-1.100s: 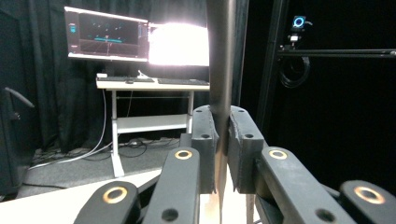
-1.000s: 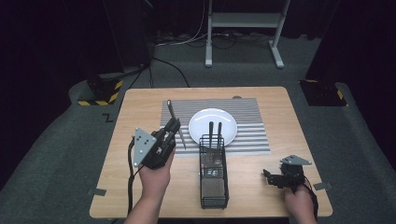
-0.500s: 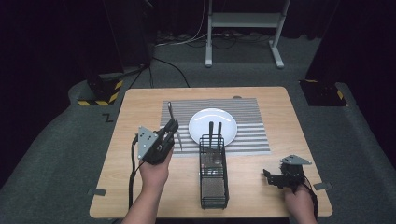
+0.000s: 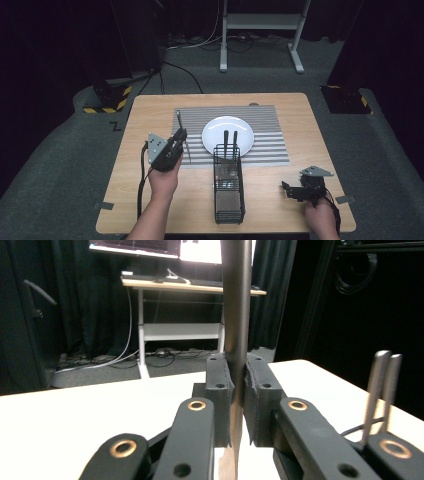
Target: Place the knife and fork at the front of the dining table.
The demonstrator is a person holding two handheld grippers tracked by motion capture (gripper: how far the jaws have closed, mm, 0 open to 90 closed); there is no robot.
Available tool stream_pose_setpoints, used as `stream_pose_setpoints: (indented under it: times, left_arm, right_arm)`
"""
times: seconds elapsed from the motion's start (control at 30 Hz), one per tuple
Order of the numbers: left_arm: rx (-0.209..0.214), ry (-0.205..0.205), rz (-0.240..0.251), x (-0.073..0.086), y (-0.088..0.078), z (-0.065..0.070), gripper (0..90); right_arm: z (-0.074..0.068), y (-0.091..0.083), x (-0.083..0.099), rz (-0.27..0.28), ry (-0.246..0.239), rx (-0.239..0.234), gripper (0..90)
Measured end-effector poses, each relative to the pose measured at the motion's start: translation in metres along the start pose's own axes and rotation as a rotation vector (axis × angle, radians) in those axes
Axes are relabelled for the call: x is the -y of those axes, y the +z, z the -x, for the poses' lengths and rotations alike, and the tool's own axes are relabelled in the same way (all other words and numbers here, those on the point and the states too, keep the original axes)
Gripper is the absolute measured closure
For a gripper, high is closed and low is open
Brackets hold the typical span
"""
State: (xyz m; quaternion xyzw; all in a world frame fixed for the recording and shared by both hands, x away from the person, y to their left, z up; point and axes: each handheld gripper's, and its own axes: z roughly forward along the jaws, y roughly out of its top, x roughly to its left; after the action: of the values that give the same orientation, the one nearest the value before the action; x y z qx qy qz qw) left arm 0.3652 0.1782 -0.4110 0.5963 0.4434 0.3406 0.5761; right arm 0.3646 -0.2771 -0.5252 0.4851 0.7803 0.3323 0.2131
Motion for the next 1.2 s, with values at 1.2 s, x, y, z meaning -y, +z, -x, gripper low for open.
stream_pose_setpoints:
  times: [1.2]
  left_arm:
    - [-0.024,-0.031,-0.141,0.024,0.038,-0.019,82.2]
  right_arm:
    - [-0.001,0.000,0.000,-0.001,0.002,0.006,8.8]
